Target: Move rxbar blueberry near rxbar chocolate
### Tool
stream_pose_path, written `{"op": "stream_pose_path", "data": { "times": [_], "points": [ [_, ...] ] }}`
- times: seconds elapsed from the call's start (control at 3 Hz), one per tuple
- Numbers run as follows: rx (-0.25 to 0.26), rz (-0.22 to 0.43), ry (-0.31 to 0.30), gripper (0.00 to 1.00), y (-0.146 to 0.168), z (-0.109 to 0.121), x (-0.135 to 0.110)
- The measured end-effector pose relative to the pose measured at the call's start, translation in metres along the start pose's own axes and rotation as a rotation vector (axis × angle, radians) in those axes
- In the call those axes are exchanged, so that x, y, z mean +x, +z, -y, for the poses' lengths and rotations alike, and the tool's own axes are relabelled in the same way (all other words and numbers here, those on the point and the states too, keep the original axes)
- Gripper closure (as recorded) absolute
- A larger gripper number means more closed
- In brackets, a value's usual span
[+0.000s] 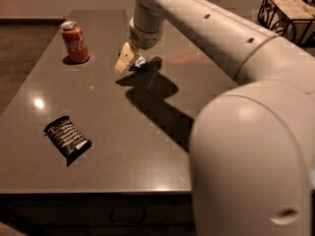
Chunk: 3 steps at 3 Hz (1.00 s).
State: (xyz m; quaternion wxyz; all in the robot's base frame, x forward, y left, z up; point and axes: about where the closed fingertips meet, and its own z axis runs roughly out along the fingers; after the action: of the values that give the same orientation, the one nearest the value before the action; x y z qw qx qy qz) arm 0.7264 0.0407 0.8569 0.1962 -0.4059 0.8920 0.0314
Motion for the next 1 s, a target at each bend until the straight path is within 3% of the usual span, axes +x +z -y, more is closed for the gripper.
{"op": "stream_pose_path", "data": {
  "times": [0.33,1.0],
  "points": [
    [-0.012,-0.007,0.047,0.00,0.029,0.003,-0.029],
    [-0.035,-0.033,0.073,0.41,0.050,0.009,-0.040]
  ]
}}
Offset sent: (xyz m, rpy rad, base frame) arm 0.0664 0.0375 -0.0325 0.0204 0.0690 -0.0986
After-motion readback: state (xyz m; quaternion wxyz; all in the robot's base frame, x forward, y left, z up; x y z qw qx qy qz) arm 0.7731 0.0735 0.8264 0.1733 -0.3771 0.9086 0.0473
